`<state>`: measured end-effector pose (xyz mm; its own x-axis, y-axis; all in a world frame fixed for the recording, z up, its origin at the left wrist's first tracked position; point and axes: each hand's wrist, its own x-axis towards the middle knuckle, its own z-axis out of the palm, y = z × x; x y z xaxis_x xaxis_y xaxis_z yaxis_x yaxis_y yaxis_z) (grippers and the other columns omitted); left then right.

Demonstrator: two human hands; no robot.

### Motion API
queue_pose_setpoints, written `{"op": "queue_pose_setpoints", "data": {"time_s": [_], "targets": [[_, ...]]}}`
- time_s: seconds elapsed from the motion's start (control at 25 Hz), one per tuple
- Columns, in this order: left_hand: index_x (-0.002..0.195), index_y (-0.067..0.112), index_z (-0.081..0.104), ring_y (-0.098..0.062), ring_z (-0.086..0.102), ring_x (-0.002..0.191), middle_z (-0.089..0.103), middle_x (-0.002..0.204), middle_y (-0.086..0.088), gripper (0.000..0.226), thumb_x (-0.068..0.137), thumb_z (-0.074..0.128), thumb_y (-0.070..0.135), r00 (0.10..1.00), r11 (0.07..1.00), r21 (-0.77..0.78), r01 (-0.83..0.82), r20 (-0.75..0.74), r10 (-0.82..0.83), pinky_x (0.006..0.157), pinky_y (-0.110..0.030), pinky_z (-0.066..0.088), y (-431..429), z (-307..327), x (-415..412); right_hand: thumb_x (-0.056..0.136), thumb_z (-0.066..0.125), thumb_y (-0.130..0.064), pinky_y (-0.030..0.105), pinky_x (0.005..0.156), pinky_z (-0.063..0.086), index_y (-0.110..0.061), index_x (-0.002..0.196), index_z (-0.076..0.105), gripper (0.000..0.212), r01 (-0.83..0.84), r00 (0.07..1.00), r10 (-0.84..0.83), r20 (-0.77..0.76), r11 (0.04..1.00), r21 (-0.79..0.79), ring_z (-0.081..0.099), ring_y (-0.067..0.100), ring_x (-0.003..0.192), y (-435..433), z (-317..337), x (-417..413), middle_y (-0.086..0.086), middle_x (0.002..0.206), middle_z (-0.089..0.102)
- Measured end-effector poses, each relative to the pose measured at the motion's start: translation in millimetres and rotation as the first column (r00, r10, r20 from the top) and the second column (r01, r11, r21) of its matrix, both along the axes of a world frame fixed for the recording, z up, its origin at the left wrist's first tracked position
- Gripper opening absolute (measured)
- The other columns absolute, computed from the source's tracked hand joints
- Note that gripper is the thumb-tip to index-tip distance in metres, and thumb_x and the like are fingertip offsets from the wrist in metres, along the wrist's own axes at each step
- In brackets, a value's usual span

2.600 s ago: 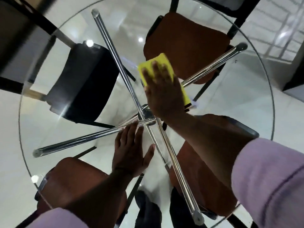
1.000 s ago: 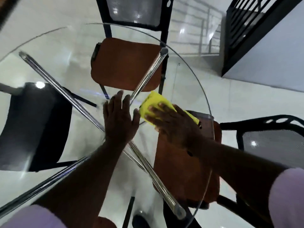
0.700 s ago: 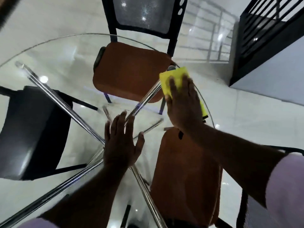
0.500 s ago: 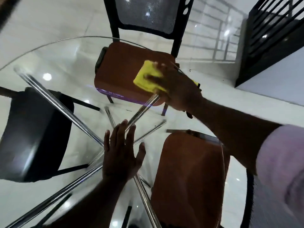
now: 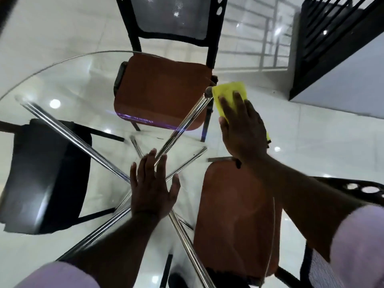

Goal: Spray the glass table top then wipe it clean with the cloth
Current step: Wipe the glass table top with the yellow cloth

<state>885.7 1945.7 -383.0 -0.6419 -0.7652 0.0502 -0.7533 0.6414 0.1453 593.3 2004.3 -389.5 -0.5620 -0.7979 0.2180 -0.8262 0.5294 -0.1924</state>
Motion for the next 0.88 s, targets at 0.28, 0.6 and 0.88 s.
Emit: {"op": "queue_pose_setpoints", "data": {"time_s": [0.28, 0.6, 0.88], "targets": [[0.153, 0.016, 0.042, -0.037, 0.03, 0.152, 0.033, 0.165, -0.013, 0.066, 0.099, 0.043, 0.053, 1.0, 0.999, 0.043, 0.015, -0.015, -0.014, 0.125, -0.06, 0.019, 1.9, -1.3, 1.1, 0.11, 0.053, -0.037, 0.06, 0.128, 0.031, -0.037, 0.164, 0.042, 0.055, -0.226, 0.973, 0.229, -0.019, 0.969, 0.103, 0.029, 0.04, 0.163, 184.6, 2.3, 116.4, 0.003, 0.176, 0.034], [0.152, 0.02, 0.045, -0.03, 0.032, 0.153, 0.036, 0.165, -0.009, 0.061, 0.101, 0.044, 0.053, 0.989, 0.999, 0.03, 0.027, -0.145, -0.022, 0.126, -0.057, 0.021, 3.5, -10.8, 14.1, 0.112, 0.043, -0.042, 0.057, 0.12, 0.043, -0.037, 0.166, 0.037, 0.054, -0.318, 0.948, 0.316, 0.032, 0.943, 0.098, 0.051, 0.032, 0.149, 238.3, 0.2, 232.6, -0.001, 0.166, 0.052], [0.152, 0.02, 0.048, -0.029, 0.034, 0.152, 0.039, 0.164, -0.009, 0.058, 0.103, 0.045, 0.05, 0.985, 1.0, -0.006, 0.005, -0.172, -0.006, 0.127, -0.055, 0.022, 4.1, -14.4, 11.1, 0.114, 0.038, -0.05, 0.061, 0.115, 0.043, -0.031, 0.166, 0.041, 0.056, 0.232, 0.973, -0.232, -0.007, 0.971, 0.049, 0.034, 0.047, 0.159, 164.9, -6.9, 122.9, 0.015, 0.176, 0.031]]}}
